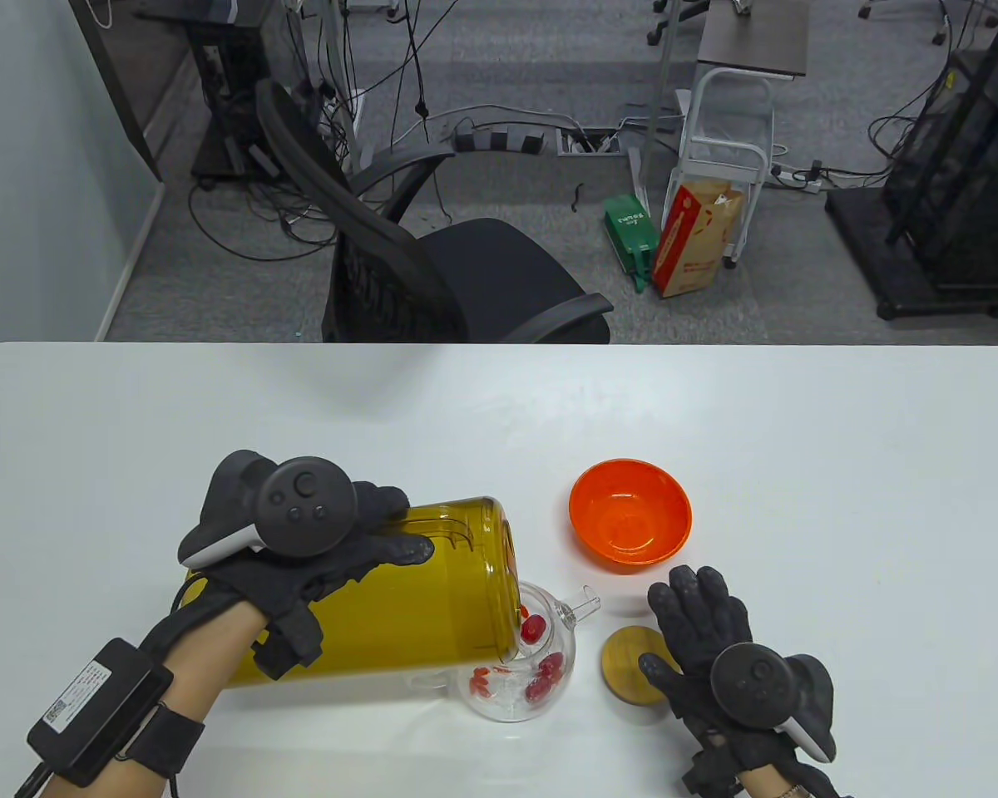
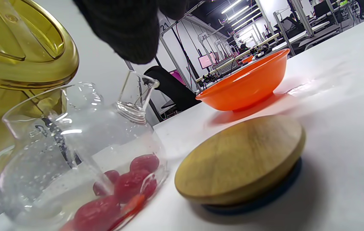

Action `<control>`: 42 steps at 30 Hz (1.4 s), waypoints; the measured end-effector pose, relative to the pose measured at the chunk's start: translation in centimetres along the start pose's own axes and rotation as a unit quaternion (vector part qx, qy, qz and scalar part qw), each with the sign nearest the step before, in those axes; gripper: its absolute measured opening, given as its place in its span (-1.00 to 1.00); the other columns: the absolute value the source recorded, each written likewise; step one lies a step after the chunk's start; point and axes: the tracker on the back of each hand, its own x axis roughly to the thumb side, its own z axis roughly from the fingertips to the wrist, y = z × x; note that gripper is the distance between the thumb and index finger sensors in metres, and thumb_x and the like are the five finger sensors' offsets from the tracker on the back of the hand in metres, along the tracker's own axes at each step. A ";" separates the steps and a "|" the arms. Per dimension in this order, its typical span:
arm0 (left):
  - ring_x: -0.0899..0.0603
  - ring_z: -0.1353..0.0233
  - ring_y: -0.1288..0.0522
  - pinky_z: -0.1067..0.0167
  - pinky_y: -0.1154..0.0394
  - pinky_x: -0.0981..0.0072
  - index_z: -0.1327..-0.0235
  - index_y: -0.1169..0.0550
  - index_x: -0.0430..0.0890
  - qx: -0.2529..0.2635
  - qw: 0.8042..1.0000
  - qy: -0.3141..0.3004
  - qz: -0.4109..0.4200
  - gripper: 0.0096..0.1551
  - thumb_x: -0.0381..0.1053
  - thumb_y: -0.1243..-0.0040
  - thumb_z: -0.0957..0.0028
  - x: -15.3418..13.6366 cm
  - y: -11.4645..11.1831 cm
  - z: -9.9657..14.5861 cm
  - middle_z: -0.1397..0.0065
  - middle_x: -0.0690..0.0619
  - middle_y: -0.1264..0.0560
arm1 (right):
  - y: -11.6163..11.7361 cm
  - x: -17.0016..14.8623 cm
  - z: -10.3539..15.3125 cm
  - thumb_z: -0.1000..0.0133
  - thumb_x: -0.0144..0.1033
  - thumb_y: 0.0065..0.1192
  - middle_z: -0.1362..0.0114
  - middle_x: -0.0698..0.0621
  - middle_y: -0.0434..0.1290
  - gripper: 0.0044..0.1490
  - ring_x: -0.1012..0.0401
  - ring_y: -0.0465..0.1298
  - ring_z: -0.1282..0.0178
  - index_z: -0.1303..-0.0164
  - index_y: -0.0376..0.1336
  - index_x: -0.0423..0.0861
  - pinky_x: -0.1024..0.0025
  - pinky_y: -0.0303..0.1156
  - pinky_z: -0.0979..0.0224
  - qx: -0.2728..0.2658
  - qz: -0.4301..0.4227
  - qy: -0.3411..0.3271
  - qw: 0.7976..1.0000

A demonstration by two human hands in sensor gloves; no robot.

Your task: Make wolfberry and red date tea

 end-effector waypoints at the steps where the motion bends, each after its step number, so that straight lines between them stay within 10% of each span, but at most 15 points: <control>1: -0.02 0.46 -0.63 0.41 -0.62 0.12 0.08 -0.64 -0.08 0.000 1.000 0.000 0.000 -0.31 0.45 -0.01 0.04 0.0 0.0 0.0 0.28 -0.04 -0.66 | 0.0 0.0 0.0 -0.18 -0.15 0.36 -0.80 -0.10 -0.18 -0.01 -0.04 -0.31 -0.71 -0.71 -0.08 -0.11 -0.14 -0.30 -0.64 0.000 0.000 0.000 1.000; 42: -0.02 0.45 -0.63 0.40 -0.62 0.12 0.08 -0.63 -0.08 -0.008 1.000 0.005 -0.002 -0.31 0.45 -0.01 0.04 0.1 0.0 -0.1 0.28 -0.04 -0.66 | 0.0 0.2 0.1 -0.18 -0.15 0.36 -0.80 -0.10 -0.18 -0.01 -0.04 -0.31 -0.71 -0.71 -0.08 -0.11 -0.14 -0.31 -0.64 0.003 0.002 -0.005 1.000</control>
